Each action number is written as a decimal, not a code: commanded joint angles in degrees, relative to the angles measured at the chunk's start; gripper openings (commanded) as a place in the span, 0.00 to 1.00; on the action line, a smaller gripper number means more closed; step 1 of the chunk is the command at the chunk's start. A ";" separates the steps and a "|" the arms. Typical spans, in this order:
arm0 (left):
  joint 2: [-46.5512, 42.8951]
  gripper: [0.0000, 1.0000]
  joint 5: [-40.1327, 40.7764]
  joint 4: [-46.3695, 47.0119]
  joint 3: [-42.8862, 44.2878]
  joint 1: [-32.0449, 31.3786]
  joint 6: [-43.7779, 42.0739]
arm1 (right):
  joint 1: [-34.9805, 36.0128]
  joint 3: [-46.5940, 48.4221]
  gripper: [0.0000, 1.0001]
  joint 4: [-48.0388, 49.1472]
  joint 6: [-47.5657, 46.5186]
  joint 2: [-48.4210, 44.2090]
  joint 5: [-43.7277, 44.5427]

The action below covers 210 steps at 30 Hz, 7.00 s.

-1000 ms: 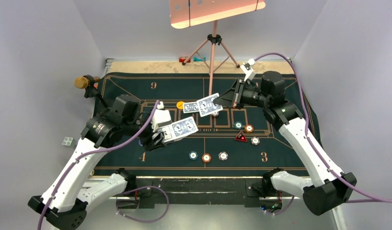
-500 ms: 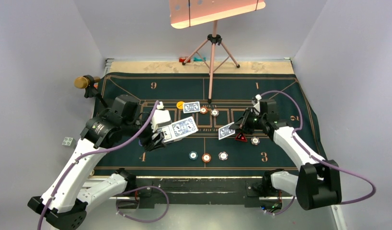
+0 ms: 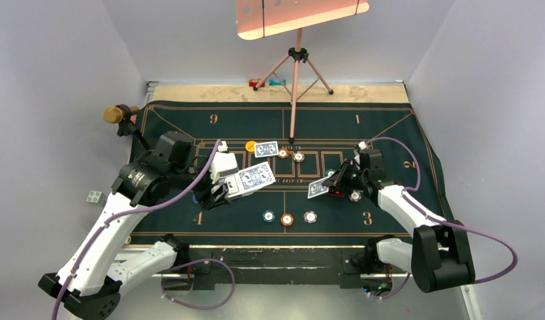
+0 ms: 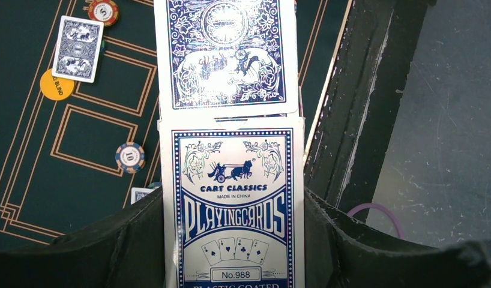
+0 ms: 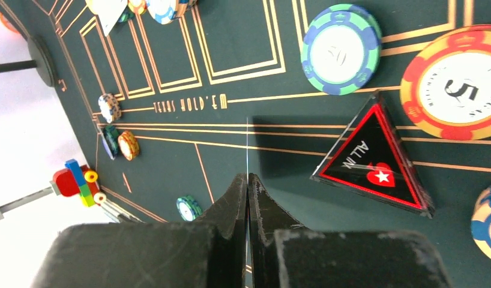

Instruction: Distribute texas hold em gaming equipment

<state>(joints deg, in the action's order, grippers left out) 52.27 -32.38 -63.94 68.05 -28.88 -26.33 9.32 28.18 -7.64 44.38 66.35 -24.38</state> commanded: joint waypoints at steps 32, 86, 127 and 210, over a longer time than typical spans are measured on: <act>0.16 0.00 -1.70 1.68 2.44 0.32 -0.66 | 10.63 32.55 0.90 -17.53 -5.08 -7.29 -5.23; -0.29 0.00 -1.50 1.55 3.30 0.33 -0.28 | 34.56 42.24 0.65 -14.18 -4.87 11.73 -8.79; -0.86 0.00 -1.81 2.94 2.59 0.34 0.91 | 32.52 48.95 0.56 -24.17 -11.24 6.66 -0.15; -1.36 0.00 -4.00 5.66 2.30 0.70 5.40 | 31.94 45.40 0.56 -27.37 -7.20 2.19 -7.18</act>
<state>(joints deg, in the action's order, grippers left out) 51.77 -33.32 -61.71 69.17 -28.86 -23.07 41.50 70.83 -33.43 38.20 69.12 -30.65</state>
